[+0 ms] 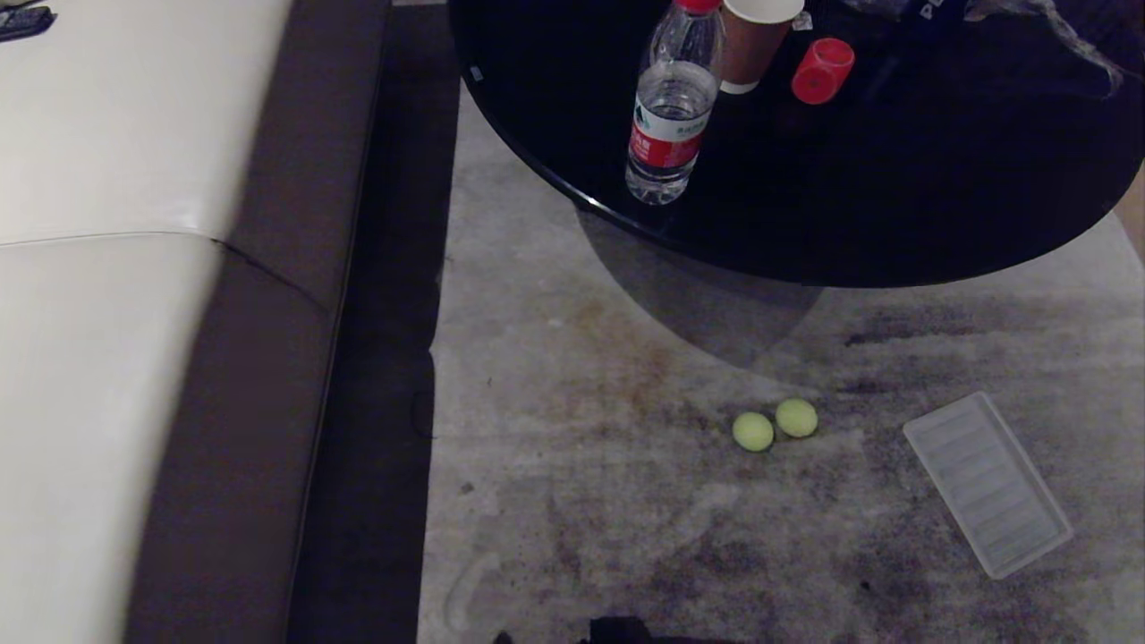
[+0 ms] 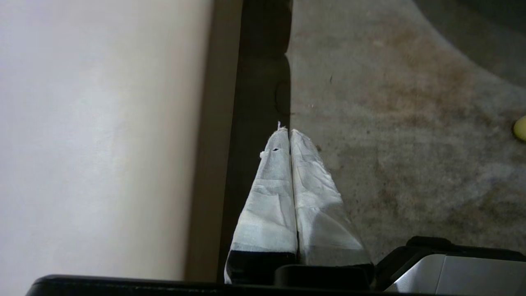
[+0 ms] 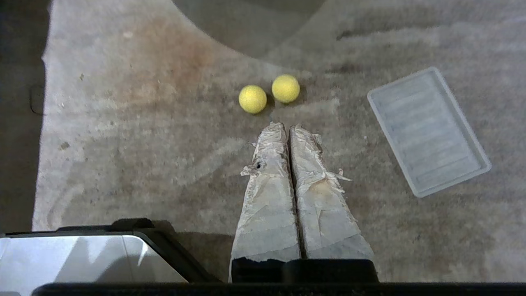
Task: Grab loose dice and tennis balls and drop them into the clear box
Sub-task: Find toys out of the box
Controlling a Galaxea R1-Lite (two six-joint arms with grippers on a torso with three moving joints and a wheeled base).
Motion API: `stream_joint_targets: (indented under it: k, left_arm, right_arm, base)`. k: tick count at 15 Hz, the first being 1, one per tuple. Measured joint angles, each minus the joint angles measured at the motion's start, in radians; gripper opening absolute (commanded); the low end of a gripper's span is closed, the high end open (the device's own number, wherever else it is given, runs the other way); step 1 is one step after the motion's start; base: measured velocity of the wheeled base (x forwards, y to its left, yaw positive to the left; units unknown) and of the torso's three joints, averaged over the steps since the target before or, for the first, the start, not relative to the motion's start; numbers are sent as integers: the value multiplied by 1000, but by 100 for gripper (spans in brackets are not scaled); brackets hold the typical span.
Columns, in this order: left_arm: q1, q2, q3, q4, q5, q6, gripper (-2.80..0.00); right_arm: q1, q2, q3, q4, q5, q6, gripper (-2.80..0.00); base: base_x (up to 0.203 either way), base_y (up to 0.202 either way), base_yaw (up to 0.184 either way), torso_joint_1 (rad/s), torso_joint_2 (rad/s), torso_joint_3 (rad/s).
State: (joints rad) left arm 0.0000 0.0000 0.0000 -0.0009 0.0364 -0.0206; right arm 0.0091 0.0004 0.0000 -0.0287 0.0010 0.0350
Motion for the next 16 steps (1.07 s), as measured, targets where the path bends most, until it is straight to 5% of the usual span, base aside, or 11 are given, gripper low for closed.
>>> stream_joint_targets:
  k: [9,16]
  left_arm:
    - [0,0,0,1,0,0,-280]
    - [0,0,0,1,0,0,-280]
  right_arm:
    - [0,0,0,0,0,0,-280]
    - [1,0,0,1,6,-34,-280]
  base:
    - [0,0,0,1,2,-193]
    - [0,0,0,2,1,-22]
